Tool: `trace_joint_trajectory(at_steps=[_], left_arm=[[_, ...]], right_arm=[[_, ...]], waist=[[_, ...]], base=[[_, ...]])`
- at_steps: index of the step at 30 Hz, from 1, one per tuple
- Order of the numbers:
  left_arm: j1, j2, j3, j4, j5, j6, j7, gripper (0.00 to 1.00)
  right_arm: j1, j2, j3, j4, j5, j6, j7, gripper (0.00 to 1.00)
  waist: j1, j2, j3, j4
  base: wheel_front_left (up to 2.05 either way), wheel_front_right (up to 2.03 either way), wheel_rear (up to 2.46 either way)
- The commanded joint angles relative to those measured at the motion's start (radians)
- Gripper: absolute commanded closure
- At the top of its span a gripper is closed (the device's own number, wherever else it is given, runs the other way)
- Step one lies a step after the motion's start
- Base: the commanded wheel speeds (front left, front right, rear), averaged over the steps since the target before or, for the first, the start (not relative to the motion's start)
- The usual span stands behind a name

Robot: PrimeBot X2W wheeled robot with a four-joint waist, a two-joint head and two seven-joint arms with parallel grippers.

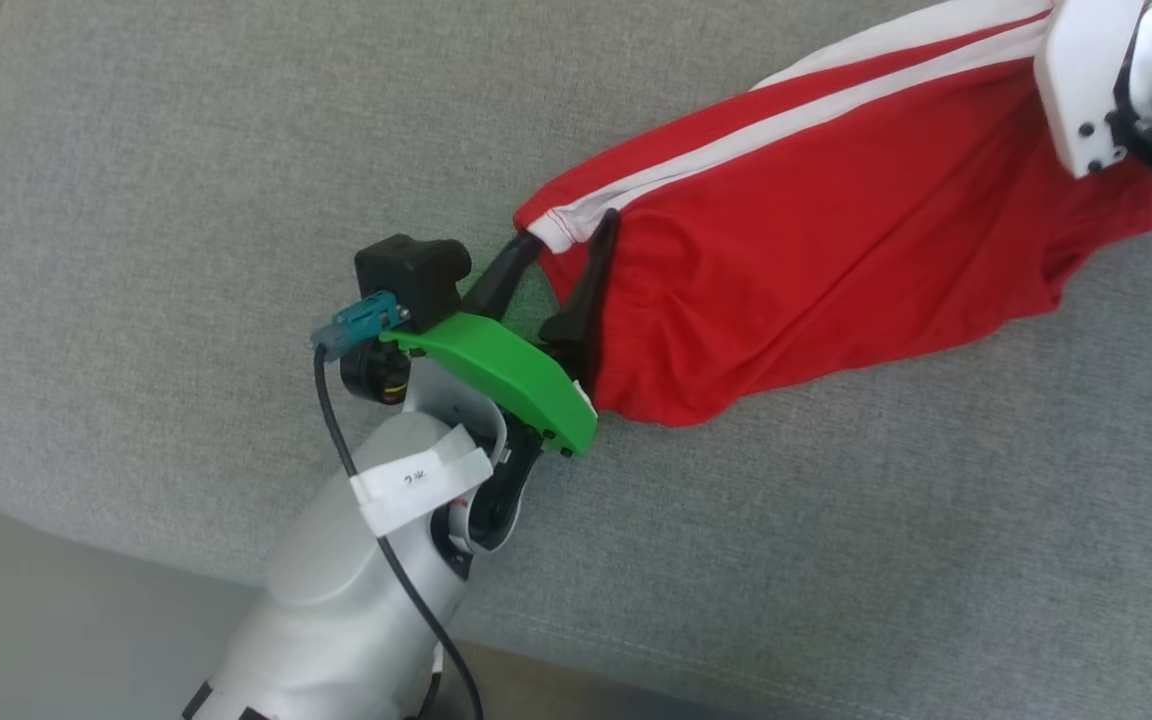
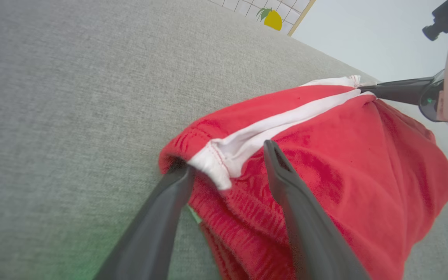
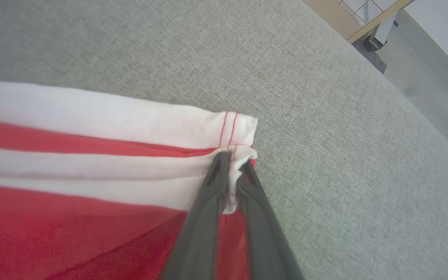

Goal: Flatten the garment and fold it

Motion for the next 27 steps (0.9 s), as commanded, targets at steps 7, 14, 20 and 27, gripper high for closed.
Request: trace_joint_trajectory(at_steps=[7,14,20,27], left_arm=[[0.079,0.044,0.014,-0.035,0.024,-0.005,-0.071,0.00],[0.163,0.087,0.071,-0.096,0.130,0.008,-0.108,0.00],[0.235,0.040,0.225,-0.244,0.338,-0.008,-0.110,0.00],[0.317,-0.072,0.458,-0.308,0.508,-0.122,-0.110,0.00]], right_arm=[[0.127,0.005,-0.023,-0.015,0.073,-0.001,-0.129,0.00],[0.257,-0.017,-0.111,-0.088,0.145,-0.001,-0.250,0.00],[0.353,0.054,-0.298,-0.101,0.162,-0.001,-0.375,0.00],[0.329,0.165,-0.490,-0.001,0.059,-0.001,-0.419,0.00]], waist=[[-0.0001,0.0000,-0.113,-0.029],[-0.0001,0.0000,-0.181,-0.026],[-0.0001,0.0000,-0.201,-0.023],[-0.0001,0.0000,-0.176,-0.026]], base=[[0.00,0.00,0.00],[0.00,0.00,0.00],[0.00,0.00,0.00],[0.00,0.00,0.00]])
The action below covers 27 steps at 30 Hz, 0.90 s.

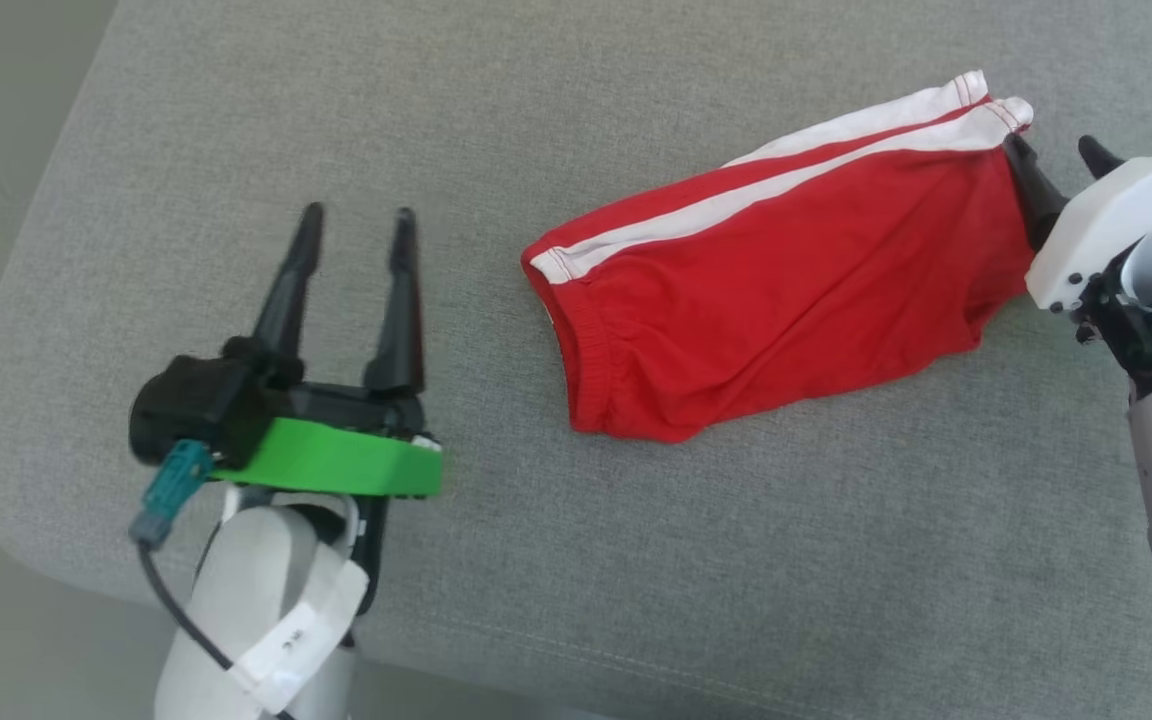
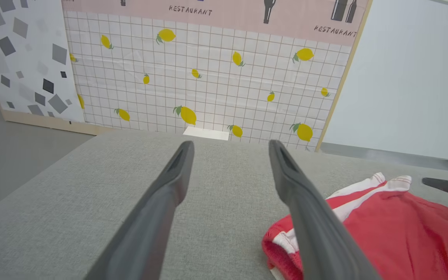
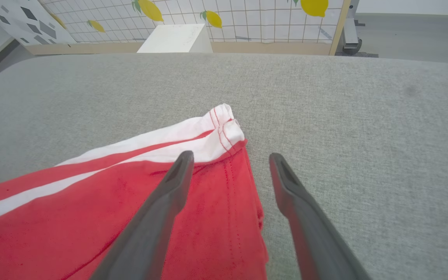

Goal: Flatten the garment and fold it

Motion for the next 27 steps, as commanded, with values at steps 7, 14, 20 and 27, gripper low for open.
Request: trace_joint_trajectory(at_steps=[7,14,20,27], left_arm=[[0.042,-0.030,0.098,-0.003,0.020,-0.033,-0.005,0.00],[0.064,-0.031,0.106,-0.024,-0.021,-0.015,-0.005,0.00],[0.075,-0.031,0.109,-0.032,-0.025,-0.005,-0.005,0.00],[0.093,-0.031,0.110,-0.018,-0.021,-0.008,-0.005,0.00]], right_arm=[[-0.104,0.021,-0.065,0.147,-0.144,-0.001,0.097,0.00],[-0.161,0.040,-0.077,0.261,-0.235,-0.001,0.307,0.00],[-0.152,0.065,-0.047,0.253,-0.184,-0.001,0.397,1.00],[-0.088,0.037,-0.047,0.169,-0.089,-0.001,0.323,1.00]], waist=[[0.0000,-0.0001,0.026,0.021],[0.0000,-0.0001,0.038,0.046],[0.0000,-0.0001,0.032,0.041],[0.0000,-0.0001,-0.013,0.016]], base=[[0.00,0.00,0.00],[0.00,0.00,0.00],[0.00,0.00,0.00],[0.00,0.00,0.00]])
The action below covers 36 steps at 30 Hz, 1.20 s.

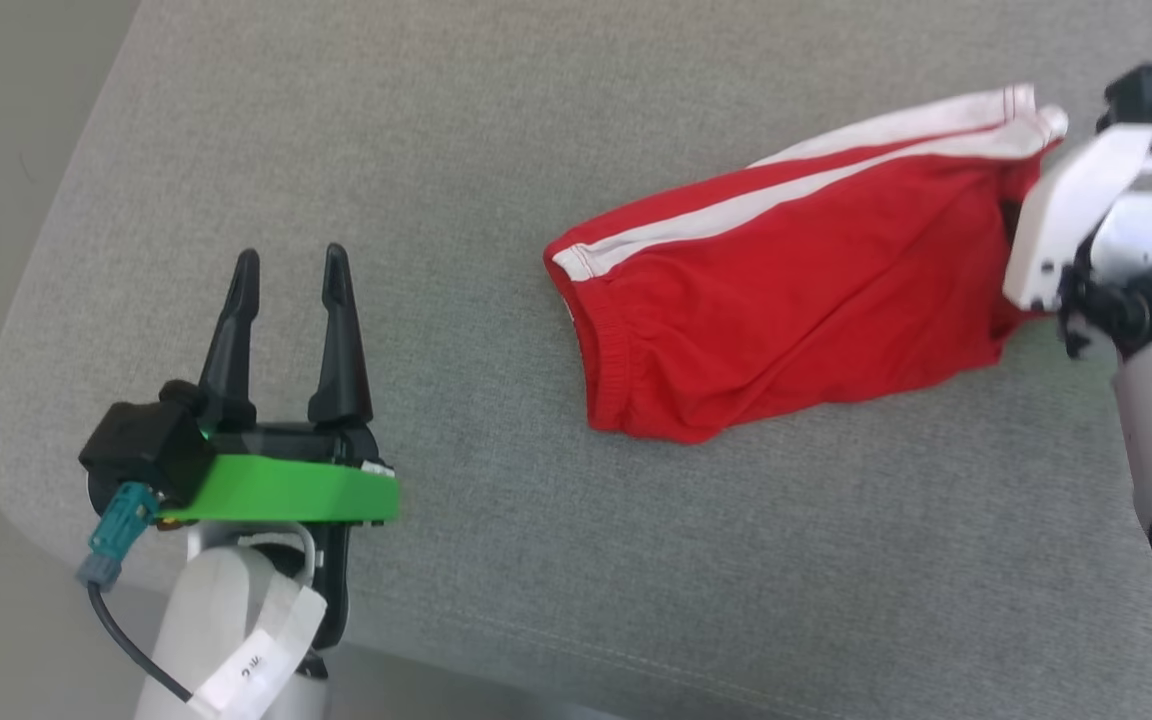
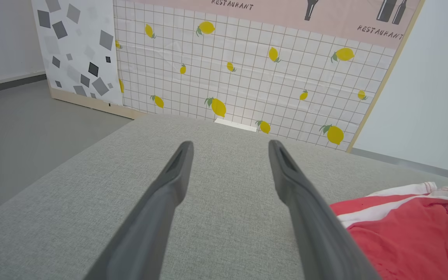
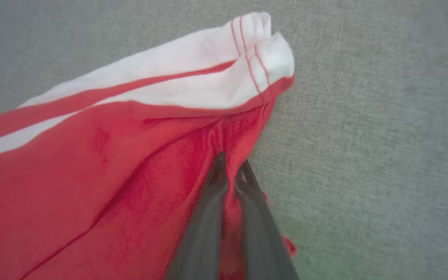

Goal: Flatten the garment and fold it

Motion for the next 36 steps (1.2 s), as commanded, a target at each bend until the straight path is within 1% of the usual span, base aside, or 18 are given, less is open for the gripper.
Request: trace_joint_trajectory(at_steps=[1,8,11,14,17,21,25,28,32,34,36], left_arm=[[0.021,-0.005,-0.002,0.006,-0.001,0.000,-0.005,0.00],[0.049,-0.005,-0.015,0.030,0.006,-0.012,-0.005,0.00],[0.055,-0.005,-0.018,0.039,0.012,-0.017,-0.005,0.00],[0.057,-0.005,-0.021,0.045,0.014,-0.020,-0.005,0.00],[0.058,-0.005,-0.026,0.057,0.012,-0.023,-0.005,0.00],[0.057,-0.005,-0.032,0.067,0.012,-0.024,-0.005,0.00],[0.059,-0.005,-0.038,0.076,0.011,-0.026,-0.005,0.00],[0.062,-0.005,-0.037,0.080,0.010,-0.028,-0.005,0.00],[0.060,-0.005,-0.039,0.083,0.009,-0.029,-0.005,0.00],[0.059,-0.005,-0.040,0.083,0.007,-0.029,-0.005,0.00],[0.058,-0.005,-0.043,0.083,0.004,-0.029,-0.005,0.00]], right_arm=[[0.040,-0.018,0.008,-0.012,0.008,-0.001,-0.009,1.00],[0.157,-0.117,-0.007,-0.122,0.028,-0.001,-0.044,1.00],[0.210,-0.167,-0.026,-0.169,0.005,-0.001,-0.048,1.00],[0.263,-0.206,-0.066,-0.215,-0.041,-0.001,-0.046,1.00],[0.300,-0.221,-0.097,-0.258,-0.075,-0.001,-0.043,1.00],[0.330,-0.205,-0.099,-0.346,-0.104,-0.001,-0.038,1.00],[0.355,-0.170,-0.036,-0.470,-0.101,-0.001,-0.015,1.00],[0.371,-0.160,0.048,-0.588,-0.100,-0.001,0.029,1.00],[0.370,-0.149,0.171,-0.716,-0.094,-0.001,0.091,1.00],[0.360,-0.141,0.235,-0.760,-0.098,-0.001,0.120,1.00],[0.344,-0.123,0.290,-0.779,-0.094,-0.001,0.138,1.00]], waist=[[0.0000,0.0000,-0.026,-0.016],[0.0000,0.0000,-0.070,-0.049],[0.0000,0.0000,-0.077,-0.059],[0.0000,0.0000,-0.081,-0.068],[0.0000,0.0000,-0.084,-0.072],[0.0000,0.0000,-0.090,-0.075],[0.0000,0.0000,-0.104,-0.070],[0.0000,0.0000,-0.109,-0.067],[0.0000,0.0000,-0.109,-0.060],[0.0000,0.0000,-0.107,-0.057],[0.0000,0.0000,-0.103,-0.052]], base=[[0.00,0.00,0.00],[0.00,0.00,0.00],[0.00,0.00,0.00],[0.00,0.00,0.00],[0.00,0.00,0.00],[0.00,0.00,0.00],[0.00,0.00,0.00],[0.00,0.00,0.00],[0.00,0.00,0.00],[0.00,0.00,0.00],[0.00,0.00,0.00]])
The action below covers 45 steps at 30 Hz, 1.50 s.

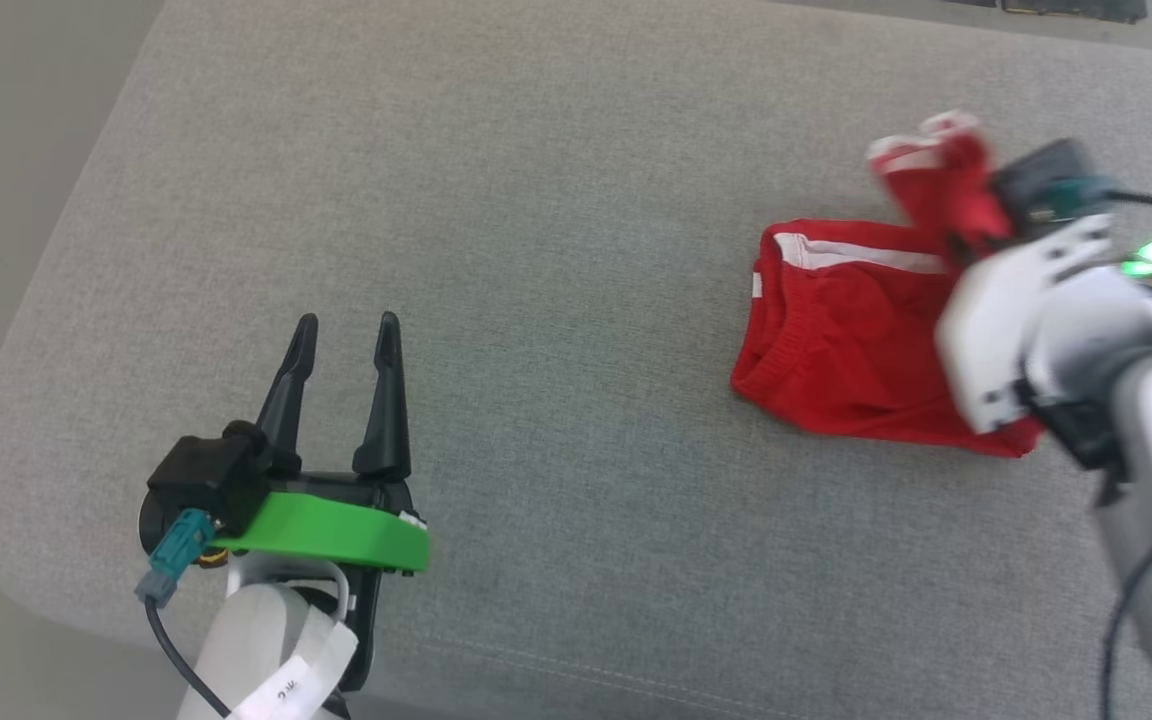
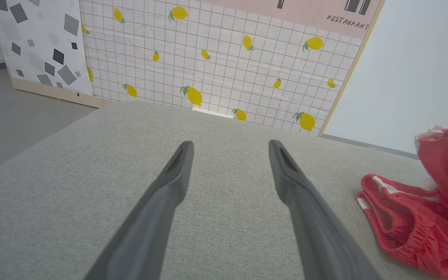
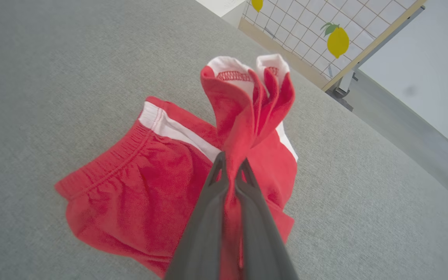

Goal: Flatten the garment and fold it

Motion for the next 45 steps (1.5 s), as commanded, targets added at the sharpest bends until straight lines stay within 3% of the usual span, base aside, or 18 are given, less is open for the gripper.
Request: trace_joint_trajectory(at_steps=[1,13,14,15,16,21,27,37,39,45], left_arm=[[0.008,-0.003,-0.005,0.000,-0.006,-0.002,-0.005,0.00],[-0.008,-0.003,-0.029,0.002,-0.027,0.002,-0.005,0.00],[-0.007,-0.003,-0.032,0.004,-0.029,0.004,-0.005,0.00],[-0.006,-0.003,-0.033,0.004,-0.030,0.006,-0.005,0.00],[-0.005,-0.003,-0.033,0.005,-0.030,0.007,-0.005,0.00],[0.015,-0.003,-0.025,0.012,-0.019,0.009,-0.005,0.00],[0.043,-0.003,-0.006,0.019,-0.005,0.005,-0.005,0.00],[0.095,-0.003,0.041,0.027,0.024,-0.002,-0.005,0.00],[0.108,-0.003,0.043,0.031,0.029,-0.005,-0.005,0.00],[0.120,-0.003,0.052,0.036,0.034,-0.002,-0.005,0.00]], right_arm=[[-0.021,0.017,0.033,-0.002,0.005,-0.002,0.009,1.00],[-0.126,0.098,0.224,0.253,0.001,-0.002,0.002,1.00],[-0.139,0.110,0.236,0.305,0.014,-0.002,-0.004,0.84],[-0.141,0.115,0.240,0.315,0.028,-0.002,-0.012,0.29],[-0.142,0.118,0.247,0.322,0.041,-0.002,-0.017,0.00],[-0.127,0.126,0.259,0.296,0.143,-0.002,-0.074,0.00],[-0.036,0.151,0.141,0.173,0.185,-0.002,-0.250,0.00],[0.241,0.217,-0.063,-0.021,0.090,-0.002,-0.598,0.00],[0.314,0.233,-0.105,-0.038,0.054,-0.002,-0.699,0.00],[0.428,0.269,-0.199,-0.026,0.006,-0.002,-0.852,0.00]], waist=[[0.0000,0.0000,0.005,0.006],[0.0000,0.0000,0.036,0.056],[0.0000,0.0000,0.034,0.062],[0.0000,0.0000,0.033,0.063],[0.0000,0.0000,0.030,0.062],[0.0000,0.0000,-0.007,0.041],[0.0000,0.0000,-0.067,-0.011],[0.0000,0.0000,-0.159,-0.141],[0.0000,0.0000,-0.176,-0.177],[0.0000,0.0000,-0.199,-0.228]], base=[[0.00,0.00,0.00],[0.00,0.00,0.00],[0.00,0.00,0.00],[0.00,0.00,0.00],[0.00,0.00,0.00],[0.00,0.00,0.00],[0.00,0.00,0.00],[0.00,0.00,0.00],[0.00,0.00,0.00],[0.00,0.00,0.00]])
